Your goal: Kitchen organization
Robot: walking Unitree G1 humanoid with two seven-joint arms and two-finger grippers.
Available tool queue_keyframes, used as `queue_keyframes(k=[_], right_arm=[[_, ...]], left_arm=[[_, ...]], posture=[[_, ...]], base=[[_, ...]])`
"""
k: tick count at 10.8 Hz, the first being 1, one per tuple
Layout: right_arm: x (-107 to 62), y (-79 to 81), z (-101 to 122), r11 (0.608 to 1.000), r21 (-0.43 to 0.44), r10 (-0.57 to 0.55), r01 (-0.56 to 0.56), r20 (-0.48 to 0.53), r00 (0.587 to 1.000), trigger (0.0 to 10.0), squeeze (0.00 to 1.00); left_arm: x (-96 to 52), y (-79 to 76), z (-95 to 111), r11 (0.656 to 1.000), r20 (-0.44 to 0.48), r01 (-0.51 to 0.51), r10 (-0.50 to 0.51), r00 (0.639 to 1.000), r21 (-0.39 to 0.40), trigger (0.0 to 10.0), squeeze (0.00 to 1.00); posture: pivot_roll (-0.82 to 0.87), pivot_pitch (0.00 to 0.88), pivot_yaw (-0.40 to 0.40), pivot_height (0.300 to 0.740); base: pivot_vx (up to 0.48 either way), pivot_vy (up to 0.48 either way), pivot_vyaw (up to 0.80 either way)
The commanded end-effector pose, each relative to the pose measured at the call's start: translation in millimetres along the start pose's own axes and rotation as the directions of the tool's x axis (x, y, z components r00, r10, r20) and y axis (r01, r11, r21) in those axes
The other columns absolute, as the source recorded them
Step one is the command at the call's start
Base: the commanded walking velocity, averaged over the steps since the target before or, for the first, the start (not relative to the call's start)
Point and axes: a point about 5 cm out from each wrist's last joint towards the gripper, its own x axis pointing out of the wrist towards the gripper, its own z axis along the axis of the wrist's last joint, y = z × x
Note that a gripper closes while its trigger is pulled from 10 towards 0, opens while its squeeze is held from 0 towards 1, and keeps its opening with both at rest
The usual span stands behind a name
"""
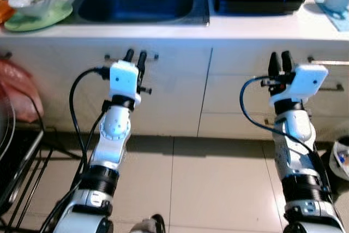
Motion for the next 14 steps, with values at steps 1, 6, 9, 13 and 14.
queue_keyframes(k=[1, 6, 9, 13, 14], right_arm=[[-0.7, 0.0, 1.1, 1.000, 0.015, -0.008, 0.008, -0.004, 1.000, 10.0, 0.00], [-1.4, 2.3, 1.0, 1.000, 0.025, -0.003, 0.004, -0.025, 1.000, 10.0, 0.00], [-0.8, 2.8, 0.3, 1.000, 0.029, -0.001, 0.002, -0.035, 0.999, 10.0, 0.00], [-0.8, 3.9, -0.1, 0.999, 0.034, 0.005, -0.004, -0.043, 0.999, 10.0, 0.00], [-0.8, 4.0, -0.5, 0.999, 0.035, 0.005, -0.003, -0.044, 0.999, 10.0, 0.00]], left_arm=[[0.5, -1.5, 0.6, 1.000, -0.012, 0.004, -0.004, 1.000, 0.002, 10.0, 0.00], [1.9, -0.4, 5.1, 1.000, -0.006, 0.001, -0.001, 1.000, -0.015, 10.0, 0.00], [2.2, -0.9, 7.4, 1.000, -0.003, -0.002, 0.002, 1.000, -0.010, 10.0, 0.00], [2.8, -2.5, 9.1, 1.000, -0.007, -0.006, 0.006, 1.000, -0.013, 10.0, 0.00], [2.7, -2.0, 9.1, 1.000, -0.009, -0.008, 0.008, 1.000, -0.013, 10.0, 0.00]], posture=[[0.00, 0.111, 0.076, 0.740], [0.00, 0.123, 0.076, 0.740], [0.00, 0.130, 0.072, 0.740], [0.00, 0.133, 0.069, 0.740], [0.01, 0.134, 0.068, 0.740]], base=[[0.424, 0.000, 0.00], [0.430, 0.000, 0.00], [0.445, 0.000, 0.00], [0.444, 0.000, 0.00], [0.446, 0.000, 0.00]])
